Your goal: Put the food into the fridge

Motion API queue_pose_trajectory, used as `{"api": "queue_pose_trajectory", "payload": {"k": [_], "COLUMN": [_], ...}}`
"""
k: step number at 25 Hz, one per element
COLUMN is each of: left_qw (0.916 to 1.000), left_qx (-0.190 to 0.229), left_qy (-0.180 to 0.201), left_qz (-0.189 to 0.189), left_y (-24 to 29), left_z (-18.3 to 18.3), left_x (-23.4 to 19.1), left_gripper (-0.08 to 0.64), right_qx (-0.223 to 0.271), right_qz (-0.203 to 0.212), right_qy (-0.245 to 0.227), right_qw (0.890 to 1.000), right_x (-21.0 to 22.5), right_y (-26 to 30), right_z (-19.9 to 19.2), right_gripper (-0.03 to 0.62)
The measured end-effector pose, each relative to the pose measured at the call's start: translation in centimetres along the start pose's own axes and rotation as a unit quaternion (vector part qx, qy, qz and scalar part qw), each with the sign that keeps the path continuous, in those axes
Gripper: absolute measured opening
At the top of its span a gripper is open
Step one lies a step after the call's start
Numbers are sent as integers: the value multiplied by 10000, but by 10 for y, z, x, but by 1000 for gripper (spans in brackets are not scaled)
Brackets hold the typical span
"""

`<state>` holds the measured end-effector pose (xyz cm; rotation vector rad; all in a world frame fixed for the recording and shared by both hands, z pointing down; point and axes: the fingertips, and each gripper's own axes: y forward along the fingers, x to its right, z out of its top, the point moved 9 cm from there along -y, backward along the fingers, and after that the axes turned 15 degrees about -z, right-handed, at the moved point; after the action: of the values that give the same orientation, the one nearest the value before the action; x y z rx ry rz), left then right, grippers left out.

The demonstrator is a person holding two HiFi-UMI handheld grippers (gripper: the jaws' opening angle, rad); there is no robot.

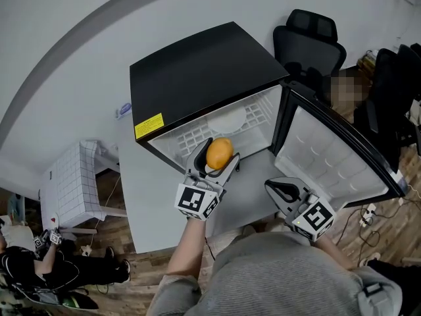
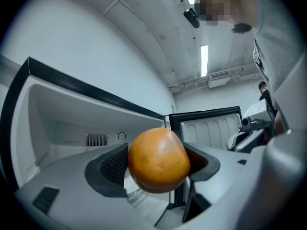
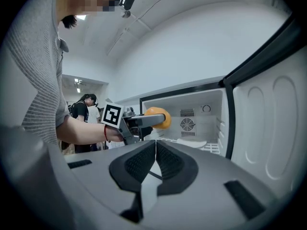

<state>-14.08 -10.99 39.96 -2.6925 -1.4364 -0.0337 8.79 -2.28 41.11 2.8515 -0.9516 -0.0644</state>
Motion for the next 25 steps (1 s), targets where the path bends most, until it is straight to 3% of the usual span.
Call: {"api": "queue_pose_trajectory", "payload": {"k": [11, 16, 25], "left_qw": [9996, 9989, 9984], "left_qx": [-261, -443, -537], "left_qy": [73, 161, 152], "left_qz": [6, -71, -107], "left_y": [24, 37, 58], "left_z": [-14, -22, -33], "left_x": [-34, -49, -73], "left_gripper": [348, 348, 348], "right_qx": [-209, -631, -641], "right_qz": [223, 388, 525], "right_qy": [119, 113, 279], "right_qw": [9995, 9972, 9962], "right_x": [9, 14, 21], "right_y": [22, 37, 62], "right_z": [-16, -30, -45], "right_gripper": [14, 14, 14]}}
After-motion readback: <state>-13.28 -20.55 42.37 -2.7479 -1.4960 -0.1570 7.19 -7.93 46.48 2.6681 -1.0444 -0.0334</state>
